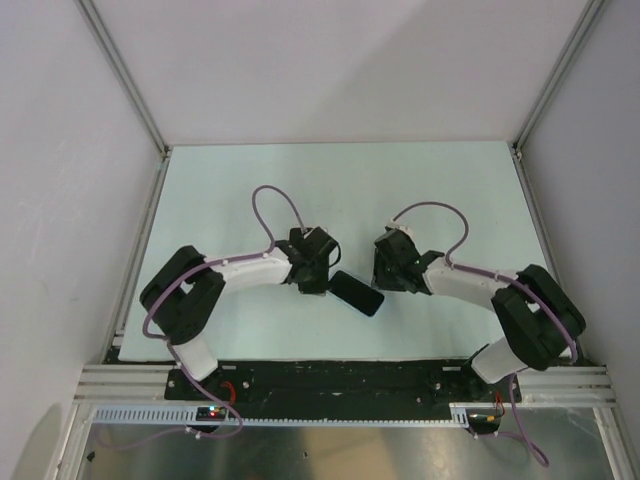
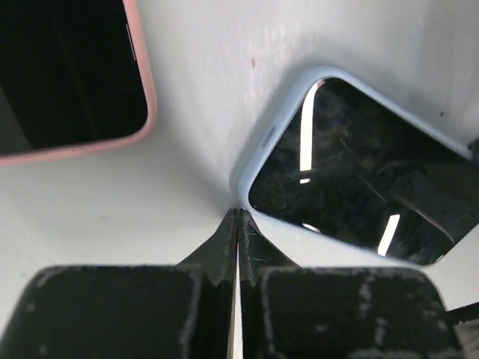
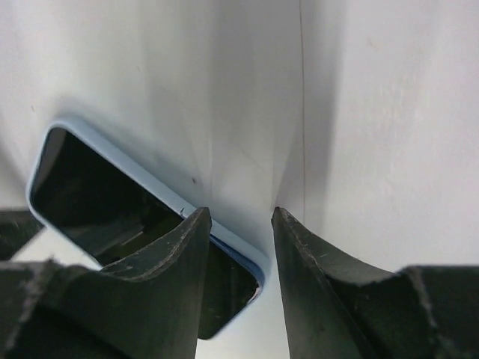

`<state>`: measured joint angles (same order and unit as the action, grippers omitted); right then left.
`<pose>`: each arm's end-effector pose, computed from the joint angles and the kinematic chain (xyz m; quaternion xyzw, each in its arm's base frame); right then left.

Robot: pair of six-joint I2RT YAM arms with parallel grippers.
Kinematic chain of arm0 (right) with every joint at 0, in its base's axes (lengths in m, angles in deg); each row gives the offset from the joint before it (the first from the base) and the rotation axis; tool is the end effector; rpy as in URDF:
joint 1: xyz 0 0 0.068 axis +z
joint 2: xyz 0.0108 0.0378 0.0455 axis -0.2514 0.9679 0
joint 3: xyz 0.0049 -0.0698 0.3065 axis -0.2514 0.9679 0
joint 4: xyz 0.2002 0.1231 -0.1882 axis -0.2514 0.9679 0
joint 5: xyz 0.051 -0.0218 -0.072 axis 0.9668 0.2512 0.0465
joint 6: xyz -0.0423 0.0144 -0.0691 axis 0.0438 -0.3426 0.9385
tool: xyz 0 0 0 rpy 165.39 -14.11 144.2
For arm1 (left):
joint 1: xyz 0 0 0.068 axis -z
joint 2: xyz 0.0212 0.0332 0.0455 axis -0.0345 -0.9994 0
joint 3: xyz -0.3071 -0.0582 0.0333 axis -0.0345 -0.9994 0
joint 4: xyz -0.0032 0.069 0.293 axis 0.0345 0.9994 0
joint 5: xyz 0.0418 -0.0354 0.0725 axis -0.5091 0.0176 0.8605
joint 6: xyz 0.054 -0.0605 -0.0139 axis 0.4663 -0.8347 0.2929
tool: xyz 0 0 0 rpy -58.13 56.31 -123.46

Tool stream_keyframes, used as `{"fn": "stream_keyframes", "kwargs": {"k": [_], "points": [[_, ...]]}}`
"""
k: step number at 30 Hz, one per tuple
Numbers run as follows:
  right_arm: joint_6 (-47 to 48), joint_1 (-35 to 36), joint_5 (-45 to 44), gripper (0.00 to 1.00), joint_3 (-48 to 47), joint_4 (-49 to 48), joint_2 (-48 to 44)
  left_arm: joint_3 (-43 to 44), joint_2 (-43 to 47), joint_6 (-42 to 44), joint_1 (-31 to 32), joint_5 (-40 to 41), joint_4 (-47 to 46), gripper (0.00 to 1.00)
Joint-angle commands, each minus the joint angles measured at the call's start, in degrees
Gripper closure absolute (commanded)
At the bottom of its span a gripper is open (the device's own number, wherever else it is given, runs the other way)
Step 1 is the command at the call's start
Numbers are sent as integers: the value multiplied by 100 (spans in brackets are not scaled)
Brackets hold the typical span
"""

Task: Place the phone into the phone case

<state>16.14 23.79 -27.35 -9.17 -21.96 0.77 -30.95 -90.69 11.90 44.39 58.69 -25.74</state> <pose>0.2724 0.2039 0.1452 0.0027 0.9570 0.1239 0.2625 0.2589 -0.2646 0.1370 0.0177 0.9762 -0.1282 0.1743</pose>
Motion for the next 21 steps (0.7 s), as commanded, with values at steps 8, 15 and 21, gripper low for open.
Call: {"fn": "stream_keyframes", "kwargs": {"k": [8,15,21], "points": [[-846,457,293,50,821,434,-1228,1428,-1123,566,-360,28,-463,100],[-997,524,23,43,993,749,-2110,953,-402,573,-377,61,-426,100],[-1114,996,-25,53,1023,753,-1960,187,333,323,-53,-158,-452,93]]}}
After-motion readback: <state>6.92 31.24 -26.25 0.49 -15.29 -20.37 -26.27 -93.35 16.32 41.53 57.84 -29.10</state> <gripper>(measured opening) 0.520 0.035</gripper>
